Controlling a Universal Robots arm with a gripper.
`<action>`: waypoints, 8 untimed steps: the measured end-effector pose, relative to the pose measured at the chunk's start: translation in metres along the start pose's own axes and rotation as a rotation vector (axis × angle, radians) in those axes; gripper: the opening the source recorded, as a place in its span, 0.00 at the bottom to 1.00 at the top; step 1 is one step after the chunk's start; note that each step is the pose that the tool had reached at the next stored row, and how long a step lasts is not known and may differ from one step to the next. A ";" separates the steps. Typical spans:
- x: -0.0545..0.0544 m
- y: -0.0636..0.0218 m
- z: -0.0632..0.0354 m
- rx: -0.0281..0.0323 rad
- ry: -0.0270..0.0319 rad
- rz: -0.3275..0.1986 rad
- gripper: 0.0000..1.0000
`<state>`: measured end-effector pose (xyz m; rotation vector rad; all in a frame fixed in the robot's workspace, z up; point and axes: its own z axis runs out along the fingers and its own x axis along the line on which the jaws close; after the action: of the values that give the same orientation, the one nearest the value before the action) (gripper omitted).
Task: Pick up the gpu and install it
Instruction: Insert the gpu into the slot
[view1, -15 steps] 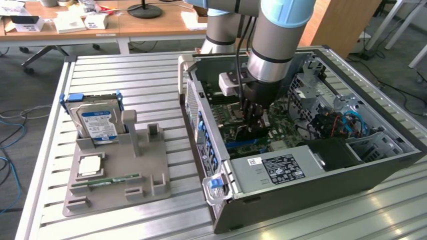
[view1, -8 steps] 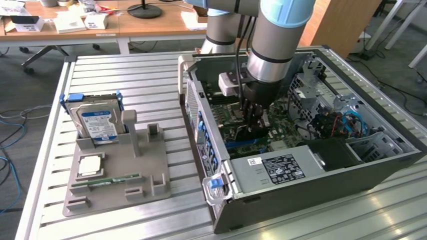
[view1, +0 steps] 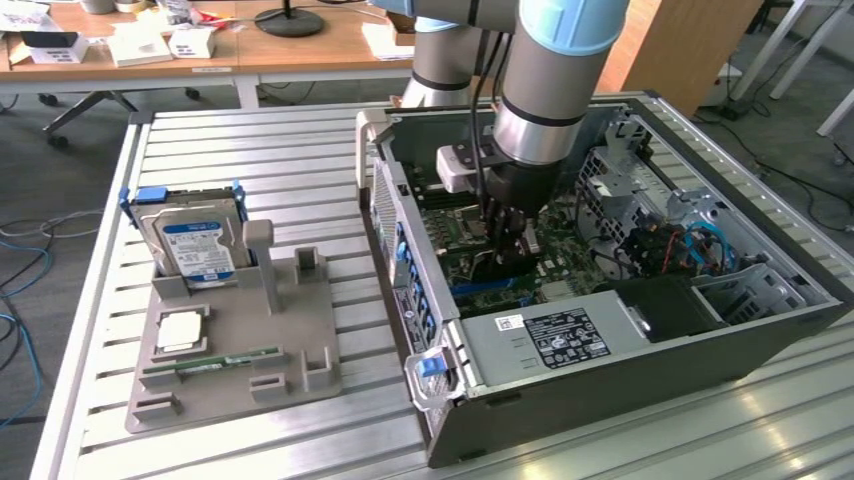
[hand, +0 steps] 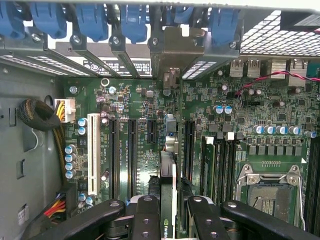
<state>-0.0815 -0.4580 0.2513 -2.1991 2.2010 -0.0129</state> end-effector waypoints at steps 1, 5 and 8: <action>0.000 0.0001 0.0000 0.0000 -0.0001 0.000 0.26; 0.000 0.0005 0.0000 -0.0001 0.0000 0.000 0.26; 0.000 0.0005 0.0000 0.0000 0.0000 0.000 0.26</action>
<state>-0.0821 -0.4580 0.2513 -2.1990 2.2011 -0.0128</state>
